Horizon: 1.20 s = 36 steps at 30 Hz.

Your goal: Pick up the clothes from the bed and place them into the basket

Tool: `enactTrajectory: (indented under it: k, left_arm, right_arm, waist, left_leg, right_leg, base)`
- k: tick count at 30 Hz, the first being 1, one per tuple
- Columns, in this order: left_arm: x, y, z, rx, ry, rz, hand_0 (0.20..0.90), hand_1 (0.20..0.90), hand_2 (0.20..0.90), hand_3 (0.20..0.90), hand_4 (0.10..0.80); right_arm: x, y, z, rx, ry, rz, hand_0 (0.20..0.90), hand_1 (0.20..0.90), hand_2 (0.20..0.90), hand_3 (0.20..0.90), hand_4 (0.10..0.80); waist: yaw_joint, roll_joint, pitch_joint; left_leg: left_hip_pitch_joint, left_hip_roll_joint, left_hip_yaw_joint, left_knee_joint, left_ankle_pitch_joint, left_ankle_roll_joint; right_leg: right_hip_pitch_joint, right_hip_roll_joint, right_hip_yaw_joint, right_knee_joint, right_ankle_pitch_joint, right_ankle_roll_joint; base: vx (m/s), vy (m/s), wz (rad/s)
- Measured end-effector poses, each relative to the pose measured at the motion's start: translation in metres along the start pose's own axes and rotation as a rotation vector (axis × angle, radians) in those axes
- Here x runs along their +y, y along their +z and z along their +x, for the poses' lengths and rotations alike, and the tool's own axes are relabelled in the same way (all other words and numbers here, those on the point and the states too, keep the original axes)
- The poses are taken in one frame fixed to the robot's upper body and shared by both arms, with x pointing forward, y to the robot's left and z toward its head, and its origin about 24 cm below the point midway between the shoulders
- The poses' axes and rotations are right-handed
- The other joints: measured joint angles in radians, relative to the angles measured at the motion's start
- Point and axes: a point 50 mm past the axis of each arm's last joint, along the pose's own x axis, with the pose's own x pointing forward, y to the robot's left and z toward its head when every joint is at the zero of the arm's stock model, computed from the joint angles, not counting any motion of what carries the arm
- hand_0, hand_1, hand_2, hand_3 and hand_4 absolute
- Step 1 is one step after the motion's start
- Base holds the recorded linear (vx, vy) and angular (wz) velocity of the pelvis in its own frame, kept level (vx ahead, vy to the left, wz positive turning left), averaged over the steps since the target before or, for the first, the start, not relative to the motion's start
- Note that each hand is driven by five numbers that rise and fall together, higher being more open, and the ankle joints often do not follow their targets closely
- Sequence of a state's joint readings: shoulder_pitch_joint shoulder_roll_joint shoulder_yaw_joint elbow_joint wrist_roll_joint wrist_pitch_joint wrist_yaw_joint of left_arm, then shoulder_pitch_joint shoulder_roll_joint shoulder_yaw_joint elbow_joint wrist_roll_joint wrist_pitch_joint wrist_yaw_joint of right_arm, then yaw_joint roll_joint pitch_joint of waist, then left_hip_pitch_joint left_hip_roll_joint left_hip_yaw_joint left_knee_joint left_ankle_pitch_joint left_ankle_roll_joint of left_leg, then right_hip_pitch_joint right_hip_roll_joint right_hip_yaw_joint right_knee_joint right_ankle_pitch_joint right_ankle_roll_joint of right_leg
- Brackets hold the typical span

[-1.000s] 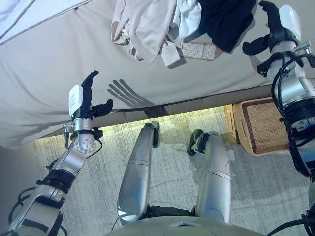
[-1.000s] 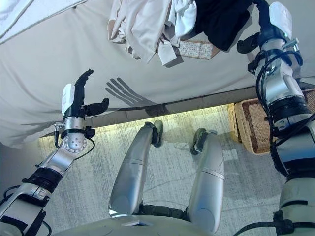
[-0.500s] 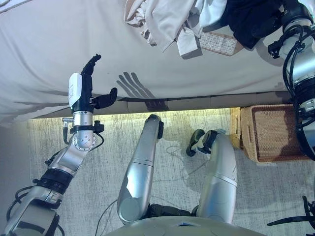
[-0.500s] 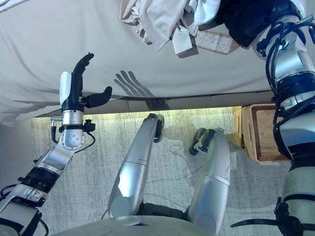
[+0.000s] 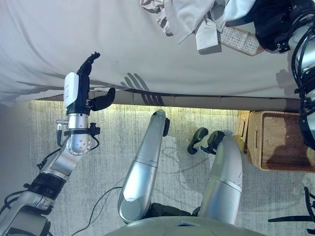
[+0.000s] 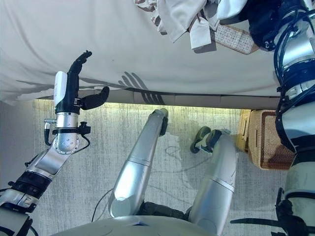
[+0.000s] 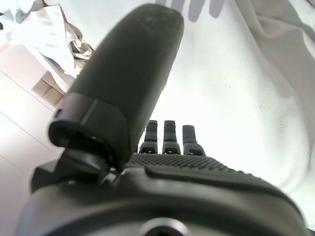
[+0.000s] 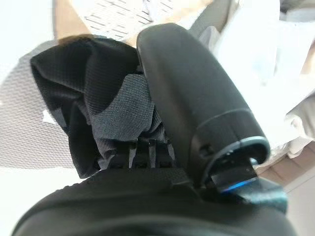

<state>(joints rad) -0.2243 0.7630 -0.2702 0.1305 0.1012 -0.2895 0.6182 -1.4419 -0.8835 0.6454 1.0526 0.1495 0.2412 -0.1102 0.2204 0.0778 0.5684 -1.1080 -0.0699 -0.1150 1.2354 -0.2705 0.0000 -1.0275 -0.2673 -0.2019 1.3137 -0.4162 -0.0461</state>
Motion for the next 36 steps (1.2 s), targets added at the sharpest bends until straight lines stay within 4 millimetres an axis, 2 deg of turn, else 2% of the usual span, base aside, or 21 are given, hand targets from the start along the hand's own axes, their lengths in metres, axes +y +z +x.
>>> enactTrajectory:
  k: [6, 14, 19, 22, 25, 29, 30, 32, 34, 36]
  left_arm:
    - [0.008, 0.006, 0.004, -0.051, 0.001, 0.010, 0.900, 0.900, 0.900, 0.900, 0.800]
    - [0.009, 0.010, 0.003, -0.080, -0.001, 0.006, 0.900, 0.900, 0.900, 0.900, 0.800]
    - [0.008, 0.008, 0.000, -0.071, -0.008, 0.009, 0.900, 0.900, 0.900, 0.900, 0.800]
    - [0.008, 0.007, -0.002, -0.067, -0.014, 0.009, 0.900, 0.900, 0.900, 0.900, 0.800]
    - [0.009, 0.006, -0.002, -0.064, -0.025, 0.013, 0.900, 0.900, 0.900, 0.900, 0.800]
    - [0.009, 0.005, -0.005, -0.054, -0.061, 0.017, 0.900, 0.900, 0.900, 0.900, 0.800]
    - [0.008, 0.005, -0.005, -0.056, -0.069, 0.017, 0.900, 0.900, 0.900, 0.900, 0.800]
    - [0.009, 0.006, -0.003, -0.059, -0.087, 0.018, 0.900, 0.900, 0.900, 0.900, 0.800]
    - [0.009, 0.006, -0.001, -0.054, -0.107, 0.025, 0.900, 0.900, 0.900, 0.900, 0.800]
    - [0.007, 0.003, -0.002, -0.026, -0.144, 0.036, 0.900, 0.900, 0.900, 0.900, 0.800]
  right_arm:
    - [-0.012, -0.006, 0.001, 0.030, 0.000, 0.037, 0.300, 0.300, 0.300, 0.200, 0.100]
    - [-0.010, -0.013, 0.001, 0.055, 0.021, 0.032, 0.300, 0.300, 0.300, 0.200, 0.100]
    - [0.000, -0.027, 0.000, 0.074, 0.052, 0.011, 0.300, 0.300, 0.300, 0.200, 0.100]
    - [0.005, -0.036, -0.002, 0.085, 0.063, -0.010, 0.300, 0.300, 0.300, 0.200, 0.100]
    - [0.001, -0.041, -0.002, 0.077, 0.053, -0.002, 0.300, 0.300, 0.300, 0.200, 0.100]
    - [0.001, -0.051, -0.005, 0.053, 0.047, 0.014, 0.300, 0.300, 0.300, 0.200, 0.100]
    - [-0.002, -0.053, -0.007, 0.045, 0.041, 0.008, 0.300, 0.300, 0.300, 0.200, 0.100]
    - [-0.008, -0.055, -0.008, 0.031, 0.027, 0.001, 0.300, 0.300, 0.300, 0.200, 0.100]
    - [-0.021, -0.054, -0.009, 0.009, 0.001, 0.001, 0.300, 0.300, 0.300, 0.200, 0.100]
    - [-0.027, -0.058, -0.010, 0.016, -0.015, 0.020, 0.300, 0.300, 0.300, 0.200, 0.100]
  waist:
    - [-0.001, -0.001, 0.001]
    - [-0.007, -0.009, 0.005]
    - [-0.008, -0.010, 0.006]
    - [-0.018, -0.014, 0.007]
    - [-0.029, -0.017, 0.007]
    - [-0.038, -0.023, 0.006]
    - [-0.039, -0.024, 0.005]
    - [-0.044, -0.032, 0.001]
    - [-0.053, -0.034, 0.001]
    - [-0.056, -0.035, 0.001]
  left_leg:
    - [0.007, -0.001, 0.009, 0.001, 0.001, 0.002]
    - [0.046, 0.003, 0.018, 0.008, 0.002, 0.012]
    - [0.102, 0.017, 0.039, -0.007, -0.008, 0.012]
    - [0.150, 0.018, 0.046, -0.043, -0.008, 0.012]
    - [0.210, 0.039, 0.067, -0.114, -0.008, 0.011]
    - [0.345, 0.051, 0.096, -0.226, -0.002, 0.018]
    - [0.381, 0.053, 0.102, -0.261, 0.036, 0.034]
    - [0.436, 0.050, 0.105, -0.293, 0.014, 0.027]
    - [0.492, 0.054, 0.115, -0.329, 0.020, 0.041]
    - [0.576, 0.058, 0.131, -0.374, 0.021, 0.040]
  right_leg:
    - [0.007, -0.002, 0.006, -0.005, -0.001, 0.001]
    - [0.045, -0.002, 0.017, -0.007, -0.002, 0.004]
    - [0.094, 0.004, 0.028, -0.032, -0.002, 0.004]
    - [0.140, 0.007, 0.029, -0.067, -0.002, 0.005]
    - [0.193, 0.017, 0.031, -0.144, -0.002, 0.005]
    - [0.316, 0.023, 0.033, -0.256, 0.000, 0.007]
    - [0.350, 0.026, 0.029, -0.292, 0.035, 0.017]
    - [0.403, 0.021, 0.026, -0.330, 0.049, 0.029]
    - [0.460, 0.023, 0.022, -0.377, 0.070, 0.022]
    - [0.539, 0.030, 0.024, -0.429, 0.096, 0.037]
  base:
    - [0.039, -0.019, -0.01]
    - [0.026, 0.001, -0.02]
    - [0.038, 0.031, -0.09]
    - [0.044, 0.042, -0.04]
    - [0.037, 0.035, -0.07]
    - [-0.001, 0.024, -0.14]
    - [0.058, 0.017, -0.05]
    - [0.078, 0.016, -0.06]
    - [0.042, 0.008, -0.09]
    - [0.056, -0.004, -0.17]
